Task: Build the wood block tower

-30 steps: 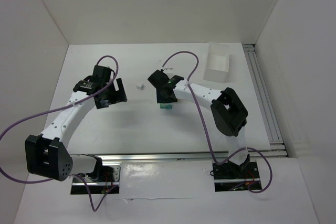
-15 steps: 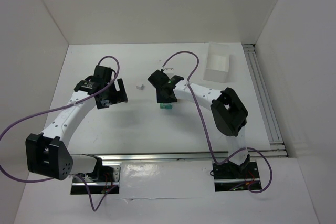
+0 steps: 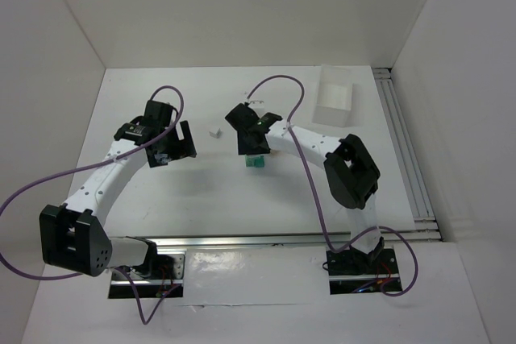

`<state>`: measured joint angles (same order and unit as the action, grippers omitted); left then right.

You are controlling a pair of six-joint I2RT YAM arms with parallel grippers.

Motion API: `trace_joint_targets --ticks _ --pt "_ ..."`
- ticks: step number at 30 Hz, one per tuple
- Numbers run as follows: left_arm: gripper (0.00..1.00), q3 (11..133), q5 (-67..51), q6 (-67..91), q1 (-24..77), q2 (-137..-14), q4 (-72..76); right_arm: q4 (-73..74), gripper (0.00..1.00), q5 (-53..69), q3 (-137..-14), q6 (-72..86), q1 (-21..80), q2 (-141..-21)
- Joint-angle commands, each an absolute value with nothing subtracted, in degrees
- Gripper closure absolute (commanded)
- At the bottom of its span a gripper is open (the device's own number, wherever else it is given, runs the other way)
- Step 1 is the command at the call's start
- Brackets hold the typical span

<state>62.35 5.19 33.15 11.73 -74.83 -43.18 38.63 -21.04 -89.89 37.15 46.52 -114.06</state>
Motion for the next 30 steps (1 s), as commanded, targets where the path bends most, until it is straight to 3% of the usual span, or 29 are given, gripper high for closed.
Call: trace_joint_targets --ticks 1,12,19,24,30 --pt "0.0 62.3 4.7 32.8 12.0 -74.8 -42.0 38.1 0.5 -21.7 -96.5 35.0 46.3 -114.7" --pt "0.0 62.3 5.3 32.8 12.0 -73.7 -42.0 38.1 0.5 -16.8 -111.9 31.1 37.6 -128.3" --pt "0.0 61.8 6.4 32.8 12.0 -73.2 -42.0 39.2 0.49 -16.6 -114.9 30.6 35.7 -132.5" --pt "0.0 61.8 6.4 32.8 12.0 -73.2 -42.0 41.1 0.25 -17.2 -117.1 29.5 35.7 -133.6" --pt "0.0 61.8 6.4 32.8 12.0 -73.7 -42.0 41.6 0.22 -20.9 -117.2 28.3 36.3 -129.3"
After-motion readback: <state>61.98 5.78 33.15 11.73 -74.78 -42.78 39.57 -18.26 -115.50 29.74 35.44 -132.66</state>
